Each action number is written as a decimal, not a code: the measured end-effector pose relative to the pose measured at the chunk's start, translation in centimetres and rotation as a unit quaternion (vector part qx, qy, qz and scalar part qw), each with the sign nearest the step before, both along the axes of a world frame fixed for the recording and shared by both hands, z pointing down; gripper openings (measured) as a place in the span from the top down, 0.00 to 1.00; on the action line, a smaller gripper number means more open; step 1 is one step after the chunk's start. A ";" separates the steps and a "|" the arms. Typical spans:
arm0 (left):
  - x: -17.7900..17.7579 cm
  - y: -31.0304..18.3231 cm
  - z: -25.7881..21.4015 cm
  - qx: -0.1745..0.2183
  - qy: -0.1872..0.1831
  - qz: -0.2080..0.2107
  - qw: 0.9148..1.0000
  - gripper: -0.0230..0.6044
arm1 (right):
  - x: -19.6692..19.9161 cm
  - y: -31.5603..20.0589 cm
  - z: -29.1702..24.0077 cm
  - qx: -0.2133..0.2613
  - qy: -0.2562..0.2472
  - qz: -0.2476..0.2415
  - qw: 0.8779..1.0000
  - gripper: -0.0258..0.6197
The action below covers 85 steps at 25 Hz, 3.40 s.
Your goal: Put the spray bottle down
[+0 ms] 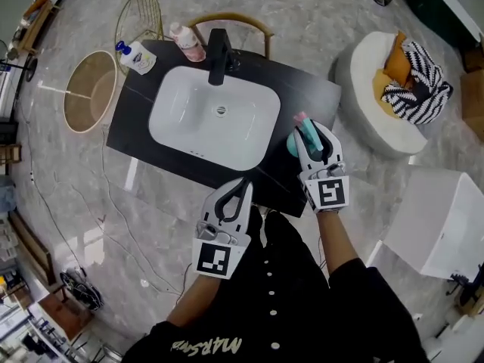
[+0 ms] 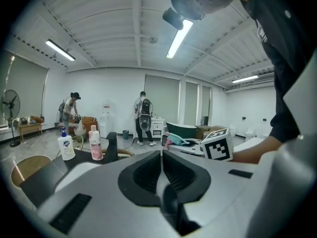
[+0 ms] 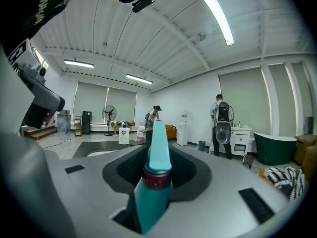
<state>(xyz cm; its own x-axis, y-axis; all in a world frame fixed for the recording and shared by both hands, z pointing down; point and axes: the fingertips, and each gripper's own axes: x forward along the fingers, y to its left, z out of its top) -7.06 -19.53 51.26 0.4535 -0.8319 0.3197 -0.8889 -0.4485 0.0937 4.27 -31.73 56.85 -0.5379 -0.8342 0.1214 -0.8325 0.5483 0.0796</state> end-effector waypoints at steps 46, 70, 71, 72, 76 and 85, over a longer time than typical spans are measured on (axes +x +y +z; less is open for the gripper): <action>-0.5 0.1 1.4 -0.007 -0.015 0.006 1.000 0.93 | -1.0 2.8 -3.0 0.026 -0.033 -0.063 0.997 0.65; -1.2 -6.7 -9.7 0.142 -0.008 0.018 0.990 0.93 | 4.4 6.6 -15.9 0.066 -0.011 0.041 0.997 0.96; -1.2 -6.7 -9.7 0.141 -0.009 0.019 0.990 0.93 | 4.9 6.8 -15.8 0.064 -0.011 0.049 0.997 0.96; -1.1 -6.6 -9.6 0.140 -0.010 0.019 0.990 0.93 | 5.3 6.9 -15.9 0.064 -0.011 0.056 0.996 0.96; -0.8 -6.3 -9.2 0.138 -0.013 0.022 0.990 0.93 | 5.9 7.4 -16.2 0.065 -0.017 0.064 0.996 0.97; -1.1 -5.8 -8.9 0.137 -0.016 0.019 0.990 0.93 | 6.2 7.2 -16.5 0.061 -0.040 0.068 0.995 0.97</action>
<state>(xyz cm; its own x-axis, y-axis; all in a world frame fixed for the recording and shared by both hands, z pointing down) -8.15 -25.36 42.38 0.4797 -0.8718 0.0998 -0.8711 -0.4867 -0.0647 10.47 -24.57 40.40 -0.4235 -0.9056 -0.0234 -0.9043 0.4211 0.0700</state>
